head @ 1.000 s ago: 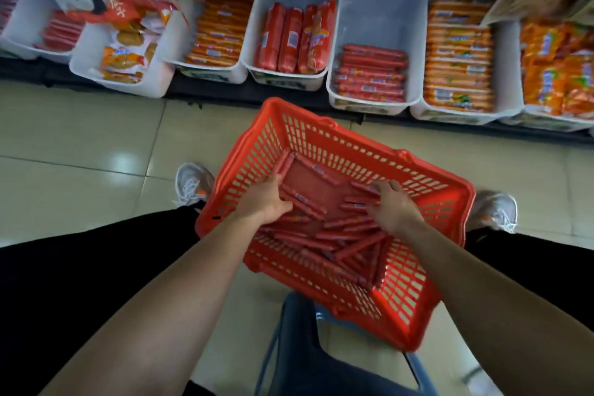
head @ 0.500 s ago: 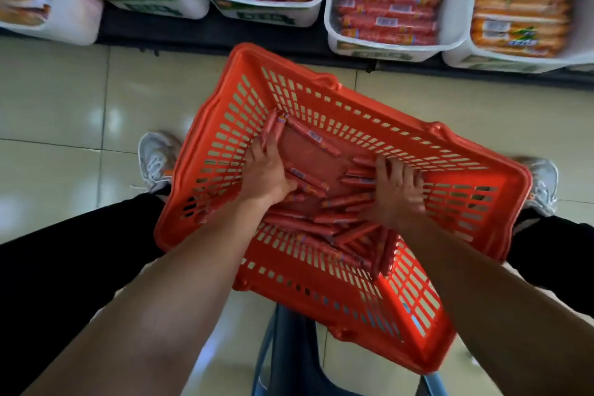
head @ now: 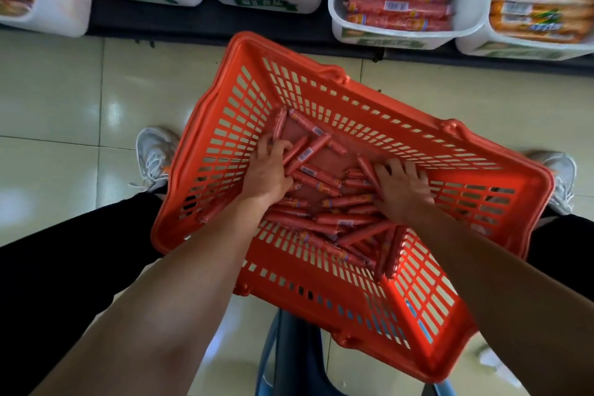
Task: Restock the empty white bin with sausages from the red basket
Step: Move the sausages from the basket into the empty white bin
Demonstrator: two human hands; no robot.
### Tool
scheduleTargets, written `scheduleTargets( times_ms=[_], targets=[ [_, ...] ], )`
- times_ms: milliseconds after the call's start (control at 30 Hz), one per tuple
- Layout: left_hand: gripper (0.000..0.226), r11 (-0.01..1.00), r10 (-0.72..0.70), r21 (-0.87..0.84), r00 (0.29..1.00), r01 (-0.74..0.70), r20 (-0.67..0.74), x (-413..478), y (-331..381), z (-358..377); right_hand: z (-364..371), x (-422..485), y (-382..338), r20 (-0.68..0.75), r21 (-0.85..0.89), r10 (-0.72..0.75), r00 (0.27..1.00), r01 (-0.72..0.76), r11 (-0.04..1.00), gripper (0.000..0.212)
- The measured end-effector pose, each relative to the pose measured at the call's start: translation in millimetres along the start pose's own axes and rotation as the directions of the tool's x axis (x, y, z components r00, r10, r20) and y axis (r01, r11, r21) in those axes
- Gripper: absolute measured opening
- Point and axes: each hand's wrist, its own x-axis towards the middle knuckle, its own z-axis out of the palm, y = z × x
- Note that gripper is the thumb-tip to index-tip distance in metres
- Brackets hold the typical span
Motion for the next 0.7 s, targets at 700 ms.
scheduleTargets(
  times_ms=[700],
  targets=[
    [0.076,0.923,0.054,0.362,0.974,-0.132,0.218,14.9,21.3,-4.2,-13.5,11.2,-9.3,0.169,0.072,-0.059,0.984,0.048,0.996,0.078]
  ],
)
